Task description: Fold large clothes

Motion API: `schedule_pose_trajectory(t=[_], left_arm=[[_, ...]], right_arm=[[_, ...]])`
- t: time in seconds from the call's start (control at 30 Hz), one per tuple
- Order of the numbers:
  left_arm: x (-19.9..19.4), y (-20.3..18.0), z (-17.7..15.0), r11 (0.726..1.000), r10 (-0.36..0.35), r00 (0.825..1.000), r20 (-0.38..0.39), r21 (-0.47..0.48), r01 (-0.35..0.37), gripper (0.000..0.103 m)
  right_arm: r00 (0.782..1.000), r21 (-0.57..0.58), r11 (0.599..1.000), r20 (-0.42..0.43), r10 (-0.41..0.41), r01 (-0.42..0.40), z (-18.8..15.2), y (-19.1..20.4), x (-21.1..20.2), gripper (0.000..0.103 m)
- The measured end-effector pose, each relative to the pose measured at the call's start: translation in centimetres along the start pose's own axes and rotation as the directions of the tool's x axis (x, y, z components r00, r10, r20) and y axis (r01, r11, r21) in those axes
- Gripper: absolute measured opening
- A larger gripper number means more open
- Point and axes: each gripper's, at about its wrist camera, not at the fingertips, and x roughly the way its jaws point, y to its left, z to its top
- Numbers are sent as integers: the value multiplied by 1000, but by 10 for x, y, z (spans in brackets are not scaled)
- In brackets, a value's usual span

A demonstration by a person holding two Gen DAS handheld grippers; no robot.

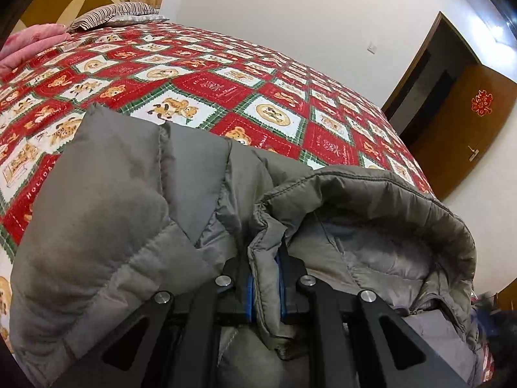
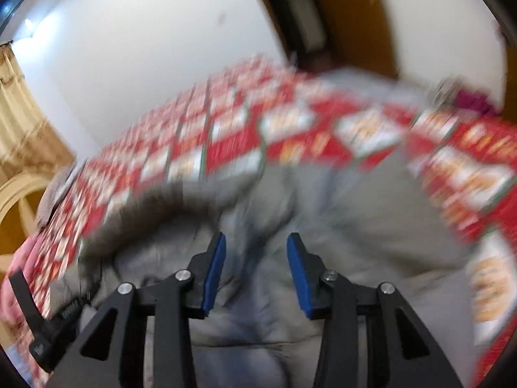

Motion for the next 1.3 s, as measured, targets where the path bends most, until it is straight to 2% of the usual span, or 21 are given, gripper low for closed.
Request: schedule_pose_trajectory(t=[0.1, 0.17, 0.23, 0.3, 0.37, 0.43, 0.47, 0.5, 0.6, 0.67, 0.77, 0.83, 0.9, 0.93, 0.97, 1.0, 1.03, 1.1, 1.17, 1.23, 1.3], left_arm=[[-1, -2, 0, 1000, 10, 1000, 3, 11, -10, 13], [-2, -1, 0, 1000, 13, 1000, 5, 15, -13, 13], [-2, -1, -1, 1000, 12, 1000, 6, 16, -12, 13], [-2, -1, -1, 1000, 12, 1000, 6, 17, -12, 13], [-2, 0, -1, 1000, 4, 1000, 4, 10, -4, 13], [-2, 1, 0, 1000, -7, 1000, 3, 1, 7, 13], [-2, 2, 0, 1000, -11, 1000, 1, -1, 11, 13], [-2, 3, 0, 1000, -16, 1000, 0, -3, 16, 13], [-3, 8, 1, 997, -71, 997, -11, -29, 71, 13], [-12, 11, 5, 996, -85, 996, -38, -31, 84, 13], [-63, 5, 13, 997, -26, 997, 70, 79, 20, 16], [-90, -3, 21, 992, 3, 985, 170, 123, -24, 16], [-106, -21, 42, 988, -47, 976, 210, 155, 15, 24], [-107, -31, 52, 986, -74, 975, 209, 159, 40, 42], [-103, -48, 66, 986, -95, 974, 204, 155, 64, 70], [-95, -60, 73, 985, -102, 975, 196, 153, 73, 83], [-82, -76, 79, 983, -114, 978, 174, 164, 85, 91], [-50, -98, 80, 976, -93, 989, 110, 206, 69, 91], [-13, -111, 67, 963, -9, 1000, 10, 269, 6, 91], [14, -101, 44, 953, 69, 995, -77, 300, -43, 91], [34, -79, 18, 953, 100, 988, -117, 297, -61, 91]], right_arm=[[991, -16, 1000, 131, -8, 11, 34, 23, -19, 44], [995, -46, 999, 95, -13, 17, 53, 57, 1, 44], [1000, -15, 1000, -13, -2, 2, 71, 71, 42, 44], [990, 49, 999, -138, 7, 0, 69, 72, 82, 44], [955, 92, 995, -293, 54, -28, 49, 69, 111, 42], [922, 53, 998, -385, 44, -25, 18, 70, 117, 39], [924, 4, 1000, -382, 19, -19, 9, 69, 113, 38], [940, -104, 994, -340, -14, -22, -2, 72, 106, 36], [971, -327, 945, -223, -80, 3, -31, 82, 93, 35], [974, -369, 929, -196, -116, 36, -33, 88, 92, 35], [974, -406, 912, -177, -140, 58, -32, 96, 96, 37], [976, -400, 915, -172, -133, 54, -32, 94, 97, 37], [977, -404, 913, -167, -134, 56, -34, 96, 96, 37], [977, -408, 911, -163, -136, 58, -35, 97, 94, 37], [978, -412, 909, -160, -138, 61, -36, 98, 94, 37], [978, -414, 908, -156, -139, 63, -37, 98, 94, 37], [978, -413, 909, -157, -137, 61, -37, 98, 94, 37], [980, -408, 911, -154, -129, 57, -37, 97, 92, 37], [982, -390, 920, -155, -111, 42, -35, 94, 92, 37], [982, -375, 926, -160, -96, 30, -34, 91, 92, 37], [983, -367, 930, -162, -85, 20, -34, 91, 92, 38]])
